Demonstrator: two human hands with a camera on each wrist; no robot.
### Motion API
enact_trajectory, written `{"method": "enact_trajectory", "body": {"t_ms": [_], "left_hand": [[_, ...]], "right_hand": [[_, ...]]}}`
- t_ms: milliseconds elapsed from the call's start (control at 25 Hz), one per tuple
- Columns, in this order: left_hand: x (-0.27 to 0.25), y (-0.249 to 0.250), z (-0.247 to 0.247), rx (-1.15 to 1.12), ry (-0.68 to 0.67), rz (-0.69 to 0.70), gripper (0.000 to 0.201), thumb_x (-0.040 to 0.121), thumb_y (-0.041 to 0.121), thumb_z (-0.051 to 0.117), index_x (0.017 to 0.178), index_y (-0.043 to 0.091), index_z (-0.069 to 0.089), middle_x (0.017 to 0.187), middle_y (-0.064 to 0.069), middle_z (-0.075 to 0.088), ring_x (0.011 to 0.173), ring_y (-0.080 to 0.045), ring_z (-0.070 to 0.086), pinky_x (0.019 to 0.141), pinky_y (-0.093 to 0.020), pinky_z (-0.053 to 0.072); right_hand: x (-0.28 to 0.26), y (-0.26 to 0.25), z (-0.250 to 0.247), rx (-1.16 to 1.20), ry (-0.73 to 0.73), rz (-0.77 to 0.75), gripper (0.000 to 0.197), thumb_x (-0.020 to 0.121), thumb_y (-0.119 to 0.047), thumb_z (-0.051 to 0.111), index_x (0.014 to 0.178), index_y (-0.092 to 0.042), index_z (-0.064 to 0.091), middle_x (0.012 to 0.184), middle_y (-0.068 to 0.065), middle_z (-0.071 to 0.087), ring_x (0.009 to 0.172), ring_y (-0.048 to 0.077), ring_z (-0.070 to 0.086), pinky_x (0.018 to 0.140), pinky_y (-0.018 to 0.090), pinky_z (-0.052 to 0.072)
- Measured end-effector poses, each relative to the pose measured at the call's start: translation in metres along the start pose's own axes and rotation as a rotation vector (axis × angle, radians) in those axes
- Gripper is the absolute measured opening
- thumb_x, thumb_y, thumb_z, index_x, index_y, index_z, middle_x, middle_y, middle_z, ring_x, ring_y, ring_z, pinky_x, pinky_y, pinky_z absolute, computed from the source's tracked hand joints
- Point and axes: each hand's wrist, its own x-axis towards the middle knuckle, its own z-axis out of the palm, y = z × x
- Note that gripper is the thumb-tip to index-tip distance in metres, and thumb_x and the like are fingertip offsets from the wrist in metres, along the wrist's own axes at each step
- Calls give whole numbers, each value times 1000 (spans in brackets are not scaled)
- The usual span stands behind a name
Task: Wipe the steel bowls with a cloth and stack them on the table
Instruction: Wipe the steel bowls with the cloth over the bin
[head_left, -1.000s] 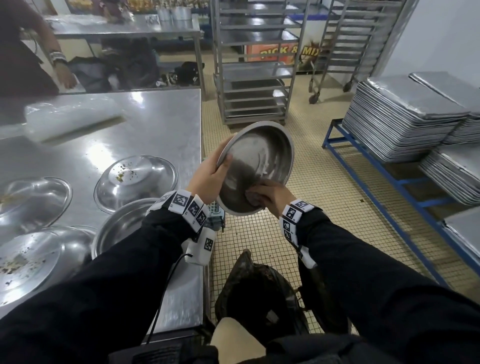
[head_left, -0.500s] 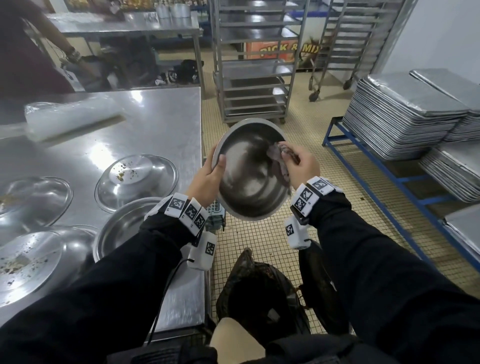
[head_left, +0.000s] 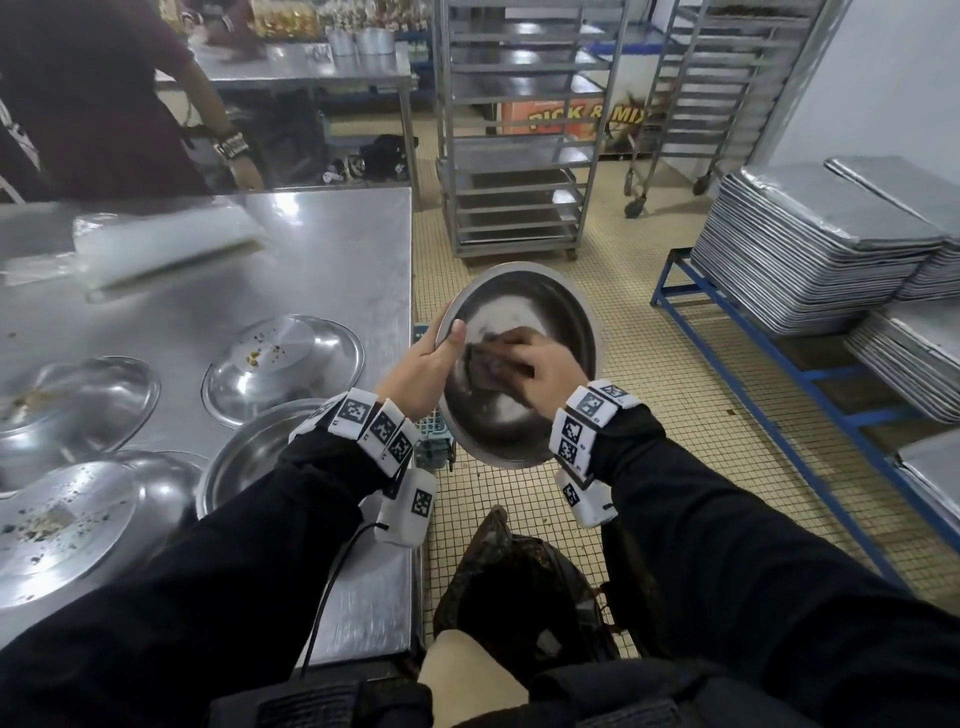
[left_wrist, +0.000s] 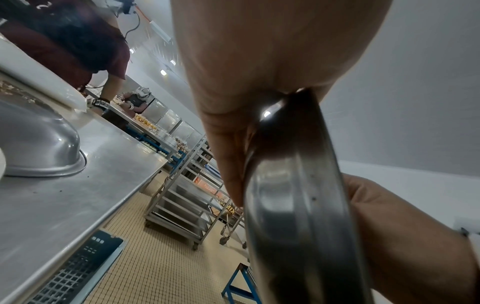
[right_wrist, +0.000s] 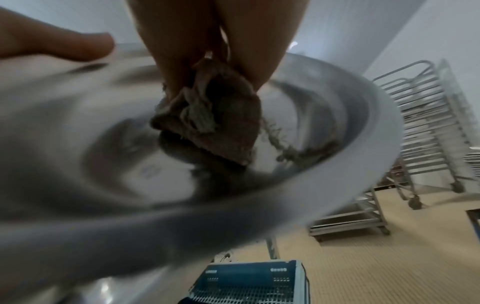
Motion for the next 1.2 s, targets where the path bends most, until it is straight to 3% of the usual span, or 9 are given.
{"method": "enact_trajectory", "body": {"t_ms": [120,240,400,560,680,800,920,1080,1200], "left_hand": [[1,6,-4,27,87,19,69,84,73,37,144,40,32,134,-6,54,126,-26,50,107,-50,40],[1,10,-11,71,122,49,43,93,62,39,133,47,42,112,6,63,105,-18,61,99,-49,47],[-14,12,-6,151,163,116,40,103,35,32,143,33,34,84,23,63,74,6,61,72,-20,49],[-29,20,0,61,235,89,45,105,26,30,149,22,24,111,15,50,85,18,53,66,2,40],[-43,26,10,-40,260,23,50,105,26,26,152,16,12,134,8,34,113,3,32,58,11,29],[-48,29,17,-87,297,-18,52,106,30,25,153,15,10,153,-4,27,115,-2,23,60,14,22],[-47,26,13,-93,290,-16,53,105,31,28,153,15,10,155,-3,26,117,2,22,62,15,20],[-50,34,3,-88,282,21,50,105,29,28,152,15,16,126,8,36,115,-2,31,59,10,30],[-49,39,1,-34,280,61,48,105,30,29,151,18,20,123,16,33,112,6,34,64,11,28]], "right_hand": [[-16,-4,16,97,-175,-49,27,88,-14,62,113,-22,68,121,-1,58,110,15,54,102,26,39],[-29,7,13,10,-239,-98,29,89,-10,59,116,-16,66,121,3,59,111,15,53,98,14,35],[-41,8,-7,-221,-438,155,28,94,-15,51,119,-10,63,123,7,58,114,23,53,97,23,38],[-58,-6,-17,52,54,455,24,96,-20,49,111,-15,66,100,-2,65,91,13,58,78,20,46],[-60,-44,-12,328,367,519,24,96,-30,49,115,-24,63,105,-11,63,95,6,58,71,9,41],[-62,-74,15,243,91,251,32,98,-32,43,126,-23,56,128,-8,56,112,7,51,96,26,44],[-72,-63,42,-4,-230,22,49,101,-45,25,146,-28,29,153,-7,28,142,8,21,118,31,13],[-70,-29,28,-350,-257,59,78,87,-65,-5,147,-27,26,154,-5,25,144,15,16,116,34,3],[-62,-44,31,-61,-244,97,57,99,-51,15,144,-23,34,151,-2,33,142,13,21,117,31,11]]}}
